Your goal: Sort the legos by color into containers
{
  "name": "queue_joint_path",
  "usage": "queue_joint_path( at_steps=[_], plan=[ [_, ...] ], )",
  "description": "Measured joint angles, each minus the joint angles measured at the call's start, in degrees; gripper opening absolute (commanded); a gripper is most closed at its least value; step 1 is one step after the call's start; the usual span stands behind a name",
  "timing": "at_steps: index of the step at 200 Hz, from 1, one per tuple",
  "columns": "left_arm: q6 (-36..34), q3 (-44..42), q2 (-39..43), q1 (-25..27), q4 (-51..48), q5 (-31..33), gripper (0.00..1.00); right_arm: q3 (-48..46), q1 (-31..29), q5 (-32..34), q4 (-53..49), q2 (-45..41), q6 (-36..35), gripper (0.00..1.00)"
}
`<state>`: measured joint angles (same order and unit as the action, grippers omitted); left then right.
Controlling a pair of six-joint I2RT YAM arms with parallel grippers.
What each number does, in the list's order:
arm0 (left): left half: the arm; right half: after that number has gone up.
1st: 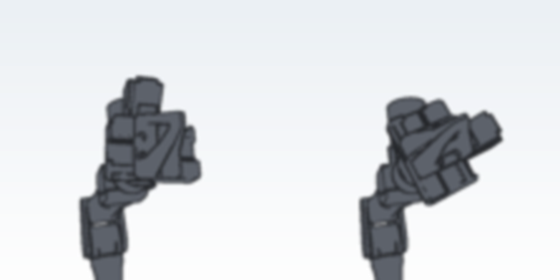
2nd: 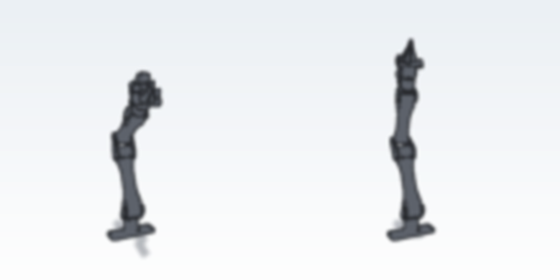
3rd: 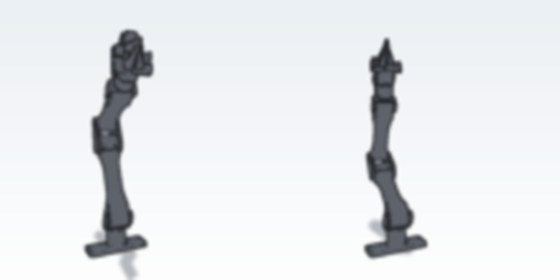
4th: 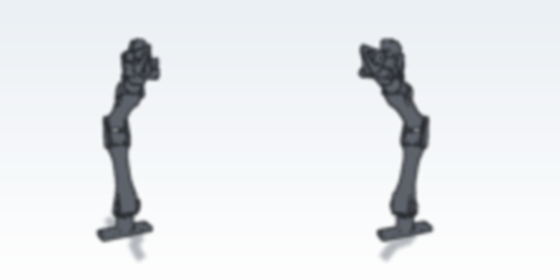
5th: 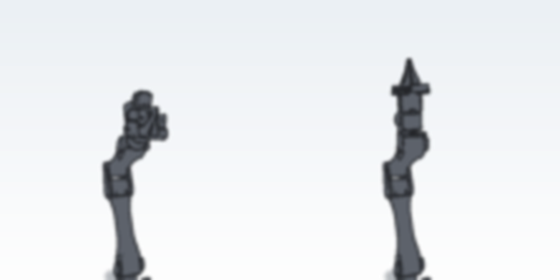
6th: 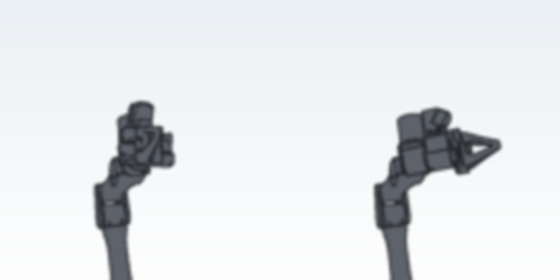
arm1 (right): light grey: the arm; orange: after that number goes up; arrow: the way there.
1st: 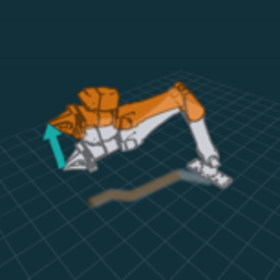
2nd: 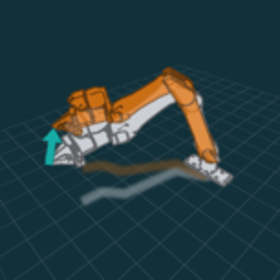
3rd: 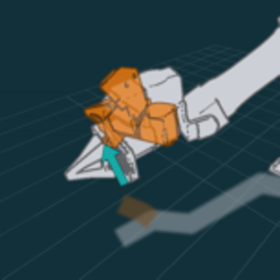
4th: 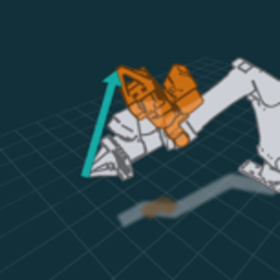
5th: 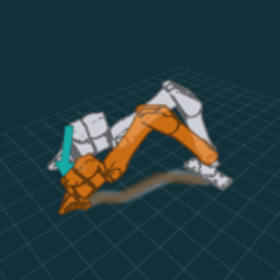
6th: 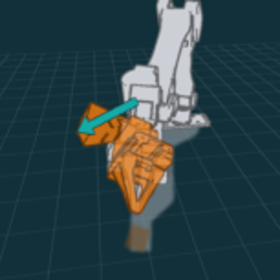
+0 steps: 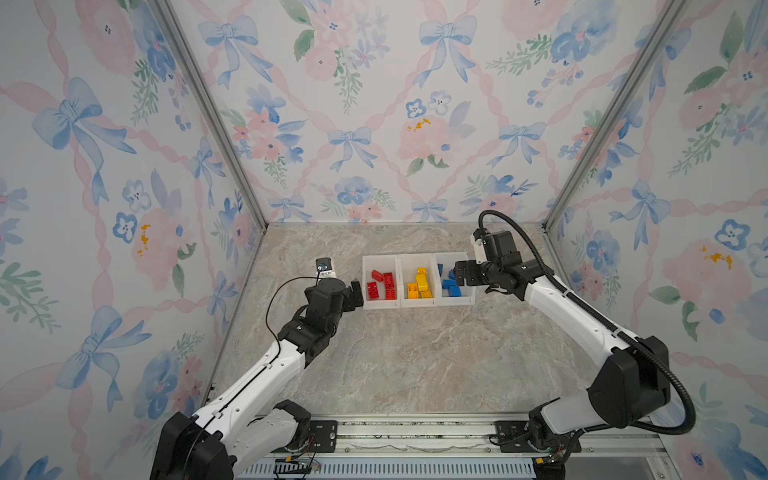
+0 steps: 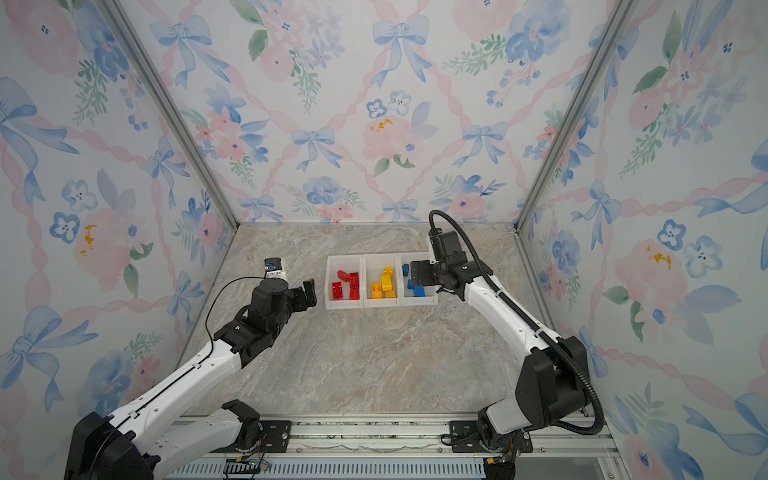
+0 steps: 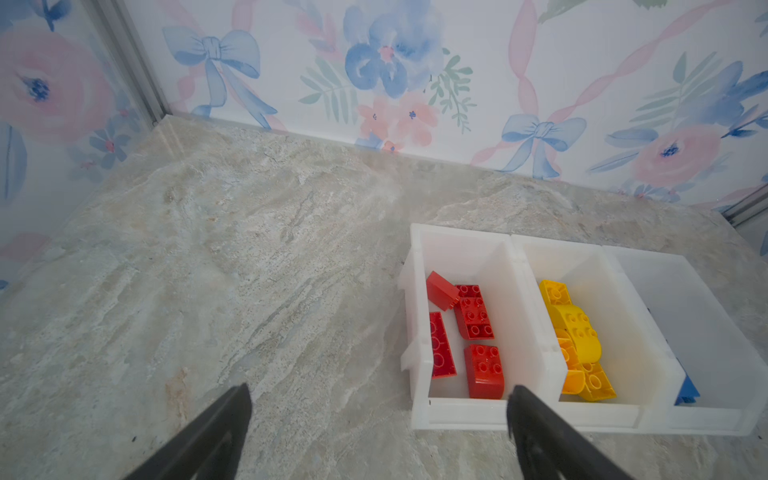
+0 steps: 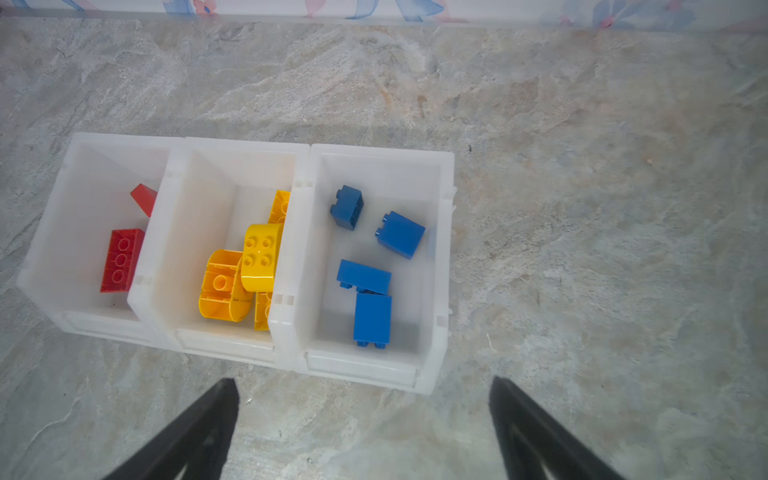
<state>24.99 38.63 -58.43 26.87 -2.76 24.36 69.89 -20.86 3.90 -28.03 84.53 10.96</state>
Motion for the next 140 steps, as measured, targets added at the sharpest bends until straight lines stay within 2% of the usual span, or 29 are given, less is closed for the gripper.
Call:
queue_joint_path(
  at_steps=[46, 87, 140],
  plan=[
    [-6.1, -8.0, 0.7, -4.1, 10.5, 1.0, 0.98, -12.4, 8.3, 1.7, 8.7, -4.9, -4.5, 0.97],
    [-10.8, -11.6, -0.6, -7.2, 20.4, 1.2, 0.98, -23.3, 16.5, 1.7, 20.1, -7.3, -7.3, 0.97],
    [-16.2, -15.3, -5.6, -9.3, 32.6, 1.9, 0.98, -32.8, 18.7, 0.6, 36.2, -7.5, -10.1, 0.97]
  ],
)
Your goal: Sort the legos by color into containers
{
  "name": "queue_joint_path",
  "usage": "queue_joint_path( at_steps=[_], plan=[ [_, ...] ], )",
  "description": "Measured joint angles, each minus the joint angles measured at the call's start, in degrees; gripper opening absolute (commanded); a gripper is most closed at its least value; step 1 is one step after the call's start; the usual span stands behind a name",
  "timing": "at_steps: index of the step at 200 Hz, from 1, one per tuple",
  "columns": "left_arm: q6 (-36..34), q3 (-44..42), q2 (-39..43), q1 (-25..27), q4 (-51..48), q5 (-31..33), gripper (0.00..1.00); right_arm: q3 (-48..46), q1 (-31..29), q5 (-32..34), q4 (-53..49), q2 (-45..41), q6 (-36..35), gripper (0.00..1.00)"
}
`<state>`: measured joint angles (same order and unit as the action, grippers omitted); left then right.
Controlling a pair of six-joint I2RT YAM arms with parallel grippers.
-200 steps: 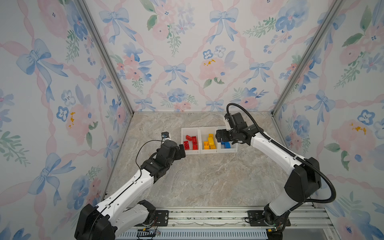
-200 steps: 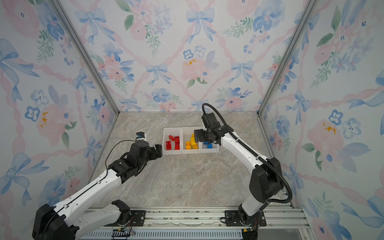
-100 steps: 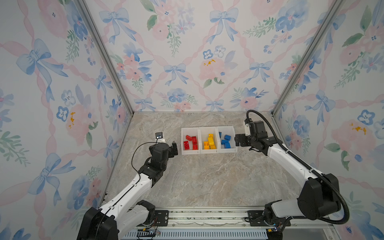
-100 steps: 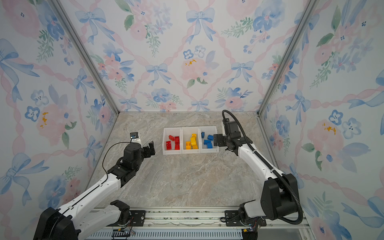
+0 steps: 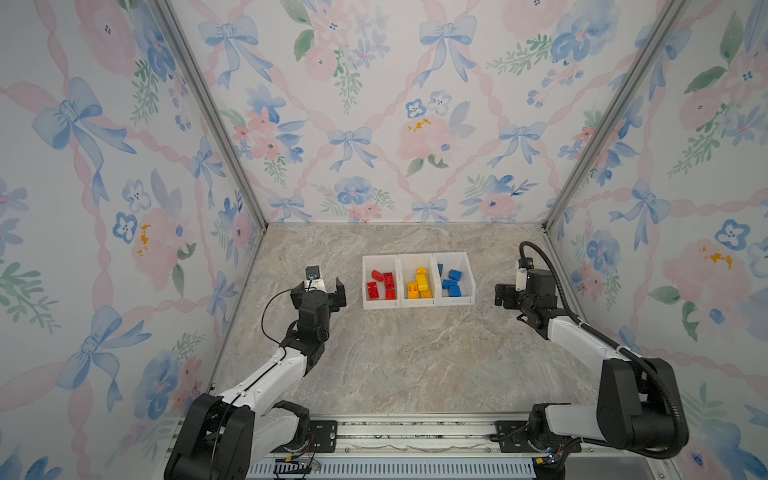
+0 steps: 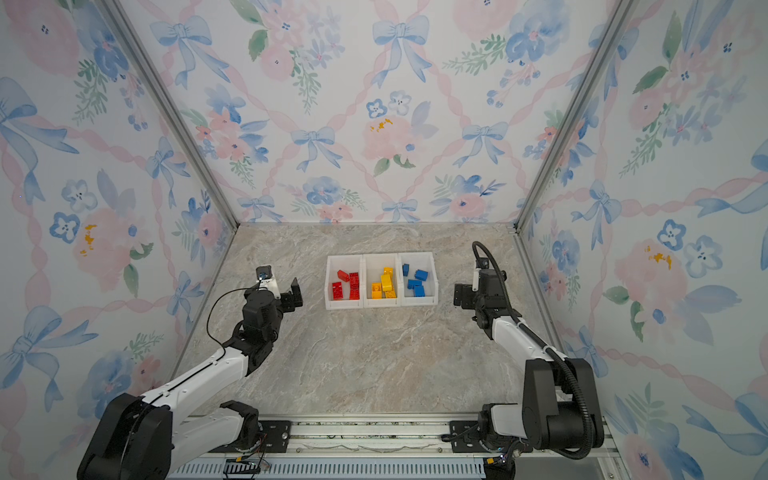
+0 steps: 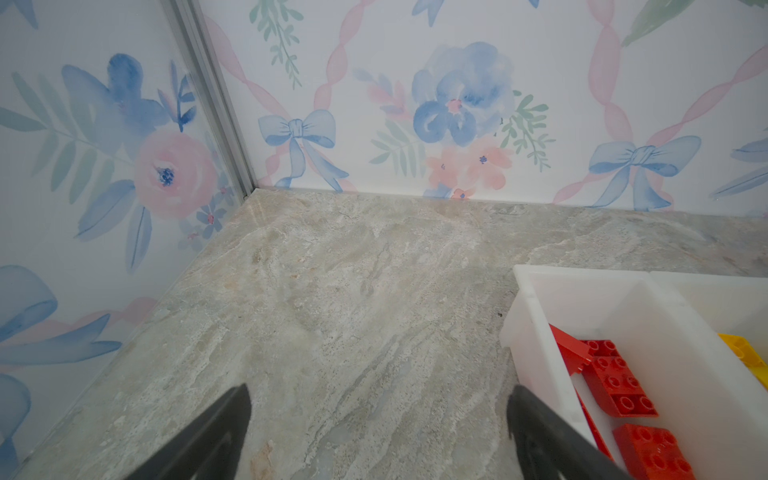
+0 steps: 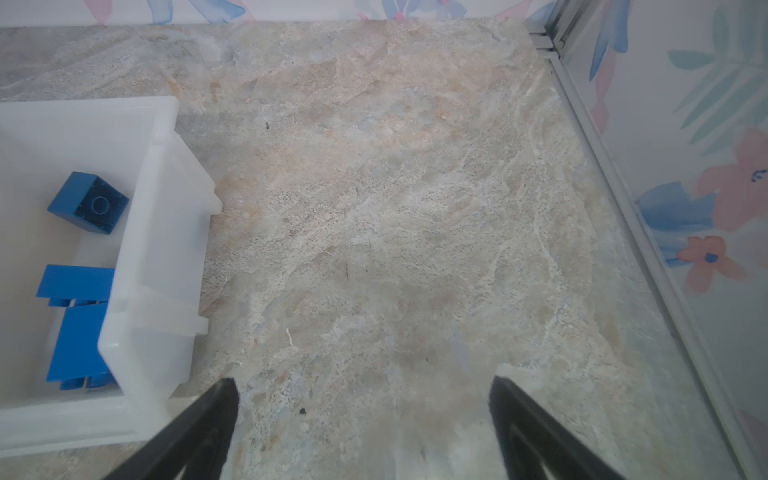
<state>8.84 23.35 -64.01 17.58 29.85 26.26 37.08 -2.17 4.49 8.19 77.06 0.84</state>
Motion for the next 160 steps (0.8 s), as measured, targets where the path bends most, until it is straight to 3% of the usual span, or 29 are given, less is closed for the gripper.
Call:
queue_joint_path(
  at_steps=[90, 160],
  plan=[
    [-4.2, -11.2, -6.1, -5.1, 21.6, -0.4, 0.98, -10.1, 0.6, -2.9, 23.7, 2.1, -1.3, 0.97],
    [-4.6, -12.3, -16.4, -8.3, 35.7, -2.9, 0.98, -13.7, 0.6, -4.3, 35.1, 6.2, -1.3, 0.97]
  ],
)
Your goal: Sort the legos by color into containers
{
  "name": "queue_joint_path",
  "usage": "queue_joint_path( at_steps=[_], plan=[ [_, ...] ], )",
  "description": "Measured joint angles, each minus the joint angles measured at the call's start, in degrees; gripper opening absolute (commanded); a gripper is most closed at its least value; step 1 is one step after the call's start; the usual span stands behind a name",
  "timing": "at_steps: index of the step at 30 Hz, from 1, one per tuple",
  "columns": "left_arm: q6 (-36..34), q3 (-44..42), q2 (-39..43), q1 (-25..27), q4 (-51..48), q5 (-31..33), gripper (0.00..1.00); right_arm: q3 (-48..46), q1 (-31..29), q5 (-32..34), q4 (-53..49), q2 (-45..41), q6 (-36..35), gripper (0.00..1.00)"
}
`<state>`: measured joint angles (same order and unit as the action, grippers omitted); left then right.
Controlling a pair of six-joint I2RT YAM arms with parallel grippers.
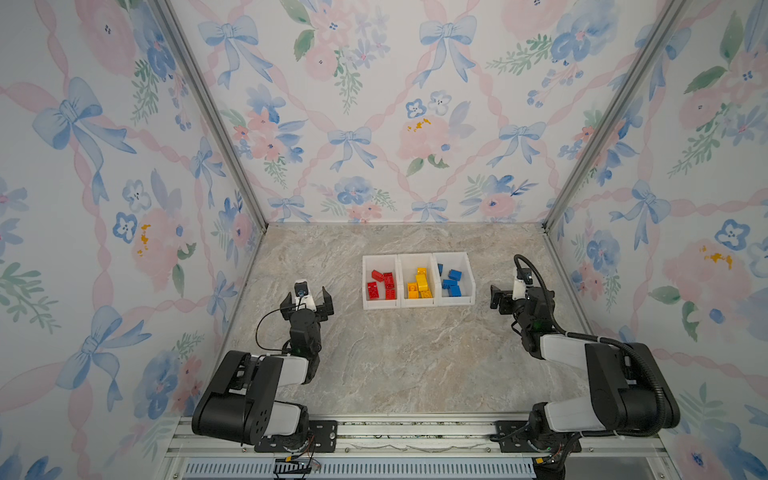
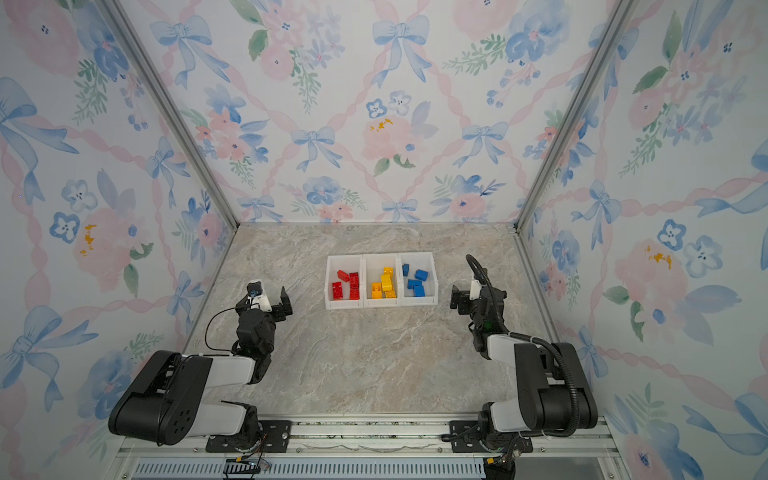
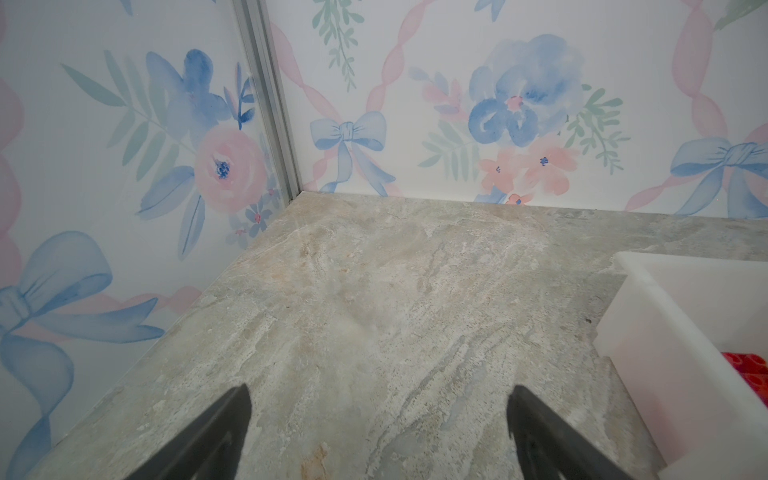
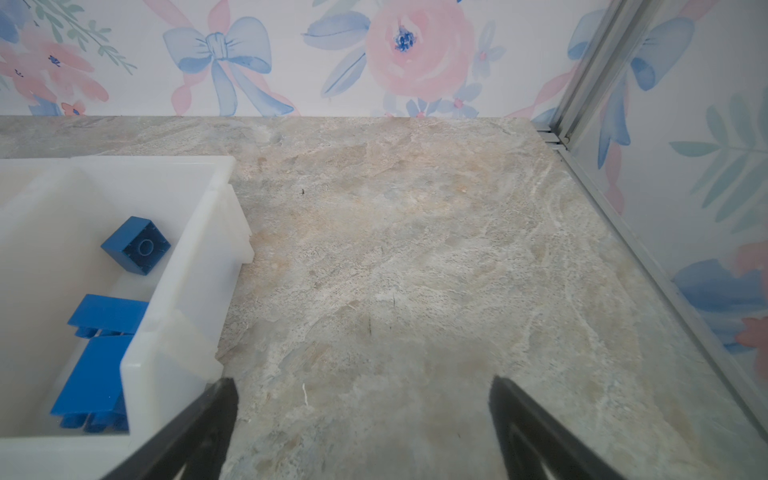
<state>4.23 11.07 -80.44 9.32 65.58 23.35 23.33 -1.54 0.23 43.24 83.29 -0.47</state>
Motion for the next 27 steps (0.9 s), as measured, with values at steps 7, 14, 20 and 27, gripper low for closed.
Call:
queue_joint_path(
  at_steps=[7, 14, 20, 27],
  plan=[
    [0.0, 0.1, -6.5, -0.2, 5.2, -0.5, 0.98, -2.0, -1.4, 2.0, 6.8, 4.4, -0.4, 0.97],
    [0.3, 0.0, -7.4, -1.0, 8.6, -0.9, 0.98, -2.1, -3.1, 6.2, 8.0, 4.6, -0.9, 0.97],
    [0.5, 0.0, -7.4, -1.0, 9.6, -1.0, 0.98, -2.1, -3.1, 7.6, 8.0, 4.7, -0.9, 0.97],
    [0.5, 0.0, -7.4, -1.1, 9.6, -1.4, 0.98, -2.1, -3.1, 7.8, 8.0, 4.7, -0.9, 0.97]
  ],
)
